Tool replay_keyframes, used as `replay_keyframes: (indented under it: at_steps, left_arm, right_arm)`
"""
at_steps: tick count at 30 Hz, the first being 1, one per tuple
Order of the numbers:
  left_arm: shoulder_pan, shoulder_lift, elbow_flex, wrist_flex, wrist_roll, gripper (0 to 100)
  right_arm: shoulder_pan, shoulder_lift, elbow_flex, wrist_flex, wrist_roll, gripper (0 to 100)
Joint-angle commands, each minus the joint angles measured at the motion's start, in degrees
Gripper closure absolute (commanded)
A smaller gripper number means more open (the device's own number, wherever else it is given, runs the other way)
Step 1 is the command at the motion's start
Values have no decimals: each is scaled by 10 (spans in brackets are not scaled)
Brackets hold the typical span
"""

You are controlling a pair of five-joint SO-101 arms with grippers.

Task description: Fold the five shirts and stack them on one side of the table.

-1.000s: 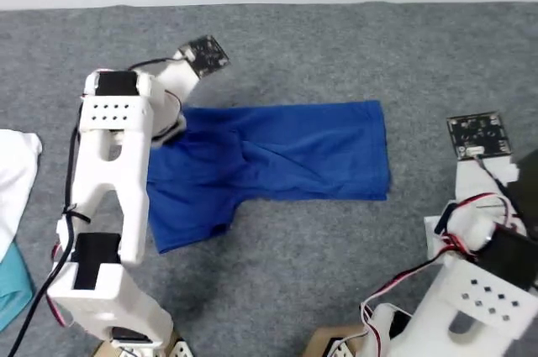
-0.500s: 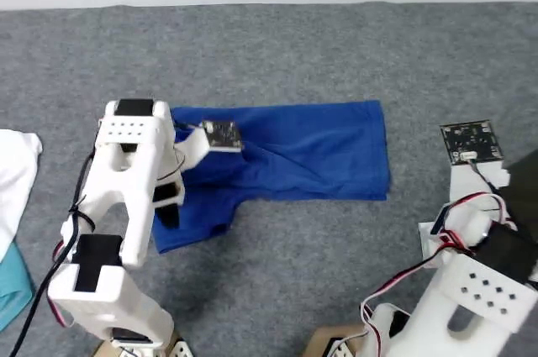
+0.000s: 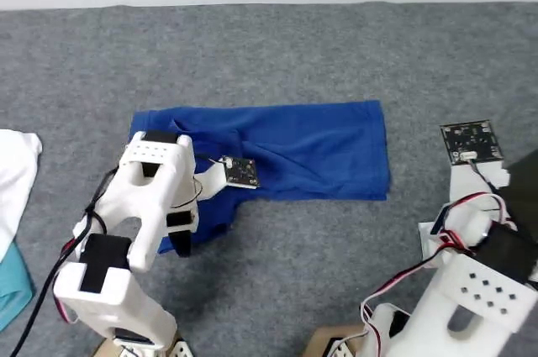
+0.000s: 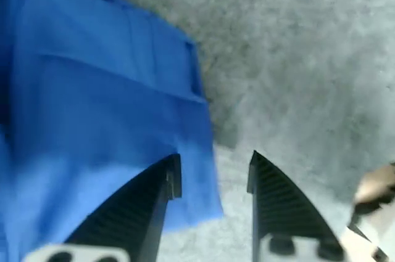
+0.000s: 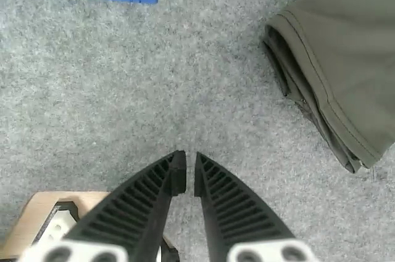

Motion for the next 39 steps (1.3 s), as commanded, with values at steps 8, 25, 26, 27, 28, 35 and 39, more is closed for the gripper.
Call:
replay_keyframes:
  at_steps: [8, 25, 26, 27, 28, 35, 39]
  left_arm:
    - [1, 17, -29, -38, 56, 829]
    - [6, 107, -175, 97, 57, 997]
    - [6, 101, -189, 110, 57, 997]
    - [6, 94, -204, 122, 56, 997]
    - [5, 88, -218, 131, 56, 997]
    - [5, 81, -279, 138, 56, 997]
    - [3, 81, -294, 109, 56, 997]
  right_arm:
    - [4, -9, -3, 20, -3, 952]
    - [4, -9, -3, 20, -3, 952]
    - [4, -9, -3, 20, -3, 952]
    - [4, -9, -3, 20, -3, 952]
    - [4, -9, -3, 20, -3, 952]
    - [4, -9, -3, 20, -3, 952]
    - [4, -9, -3, 21, -3, 952]
